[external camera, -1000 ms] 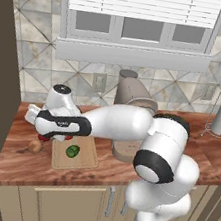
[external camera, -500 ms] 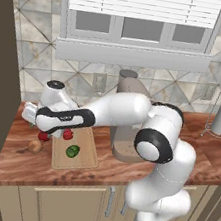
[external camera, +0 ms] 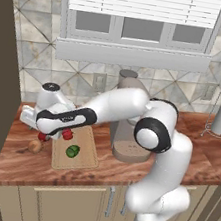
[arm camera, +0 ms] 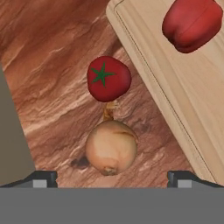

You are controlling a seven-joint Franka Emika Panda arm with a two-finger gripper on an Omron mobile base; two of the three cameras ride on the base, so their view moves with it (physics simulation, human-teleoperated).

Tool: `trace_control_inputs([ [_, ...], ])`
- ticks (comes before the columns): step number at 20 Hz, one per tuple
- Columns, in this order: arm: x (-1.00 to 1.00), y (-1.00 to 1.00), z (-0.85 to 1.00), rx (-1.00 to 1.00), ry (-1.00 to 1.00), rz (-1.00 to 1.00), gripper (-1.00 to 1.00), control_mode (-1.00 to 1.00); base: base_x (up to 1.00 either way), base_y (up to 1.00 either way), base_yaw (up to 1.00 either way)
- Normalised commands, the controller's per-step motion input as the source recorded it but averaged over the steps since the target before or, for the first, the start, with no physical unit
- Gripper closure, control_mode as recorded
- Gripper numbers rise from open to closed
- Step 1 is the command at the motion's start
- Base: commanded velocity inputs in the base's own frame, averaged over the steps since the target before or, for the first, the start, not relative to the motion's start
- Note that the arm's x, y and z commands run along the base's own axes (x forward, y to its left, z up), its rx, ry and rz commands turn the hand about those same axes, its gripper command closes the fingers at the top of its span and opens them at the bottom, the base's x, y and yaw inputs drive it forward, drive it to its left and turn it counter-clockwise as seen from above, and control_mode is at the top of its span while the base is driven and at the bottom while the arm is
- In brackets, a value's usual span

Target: Place the avocado, onion, tomato, and bell pepper on the cutting board.

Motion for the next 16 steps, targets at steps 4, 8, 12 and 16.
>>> trace_control_inputs([
  [4, 0.00, 0.00, -0.14, 0.00, 0.00, 0.00, -1.00, -1.00, 0.00, 0.00, 0.00],
  [8, 0.00, 0.00, -0.11, 0.00, 0.00, 0.00, -1.00, -1.00, 0.00, 0.00, 0.00],
  [12, 0.00, 0.00, -0.18, 0.00, 0.00, 0.00, -1.00, -1.00, 0.00, 0.00, 0.00],
  [16, 0.00, 0.00, -0.17, 0.00, 0.00, 0.00, -1.00, -1.00, 0.00, 0.00, 0.00],
])
